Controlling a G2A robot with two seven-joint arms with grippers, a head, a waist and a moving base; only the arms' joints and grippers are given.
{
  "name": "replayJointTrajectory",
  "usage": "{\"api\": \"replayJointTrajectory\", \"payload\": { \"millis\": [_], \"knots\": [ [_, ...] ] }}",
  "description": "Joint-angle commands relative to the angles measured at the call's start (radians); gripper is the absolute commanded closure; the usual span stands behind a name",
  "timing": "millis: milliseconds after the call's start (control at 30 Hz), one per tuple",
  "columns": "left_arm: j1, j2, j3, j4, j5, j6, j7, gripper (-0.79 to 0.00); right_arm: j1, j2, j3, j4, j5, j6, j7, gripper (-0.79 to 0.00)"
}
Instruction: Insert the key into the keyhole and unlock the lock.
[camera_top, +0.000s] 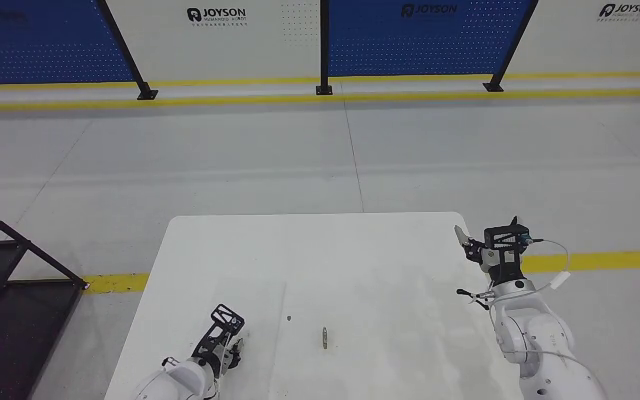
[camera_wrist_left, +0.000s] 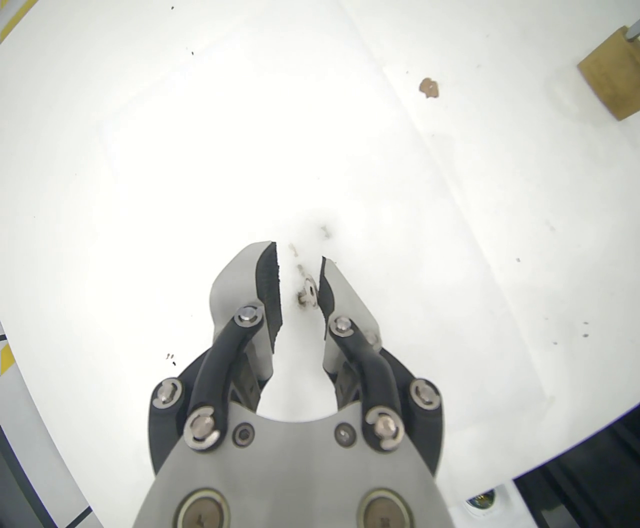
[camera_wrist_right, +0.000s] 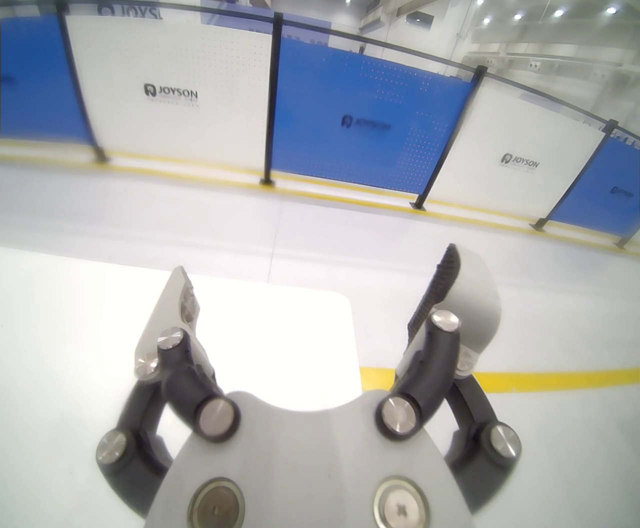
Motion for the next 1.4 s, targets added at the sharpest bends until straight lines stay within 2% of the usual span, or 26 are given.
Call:
{"api": "replayJointTrajectory", "payload": {
  "millis": [0,133,233,600,1033,1233,1367],
  "knots": [
    [0.001,0.0,0.0,-0.001,0.0,0.0,0.002,-0.219,0.0,0.0,0.0,0.0,0.0,0.0,0.0,-0.785],
    [0.003,0.001,0.0,0.0,-0.002,-0.002,0.008,-0.231,0.0,0.0,0.0,0.0,0.0,0.0,0.0,-0.785],
    [0.006,0.002,-0.001,-0.002,-0.004,-0.005,0.014,-0.271,0.0,0.0,0.0,0.0,0.0,0.0,0.0,-0.785],
    [0.021,0.005,-0.001,-0.014,0.001,-0.023,0.027,-0.209,0.0,0.0,0.0,0.0,0.0,0.0,0.0,-0.785],
    [0.006,0.007,0.002,0.005,-0.002,-0.021,0.025,-0.16,0.0,0.0,0.0,0.0,0.0,0.0,0.0,-0.785],
    [0.008,0.008,-0.003,0.008,-0.002,-0.018,0.035,-0.003,0.0,0.0,0.0,0.0,0.0,0.0,0.0,-0.785],
    [0.012,0.01,-0.011,0.003,-0.007,-0.019,0.041,0.0,0.0,0.0,0.0,0.0,0.0,0.0,0.0,-0.785]
  ]
}}
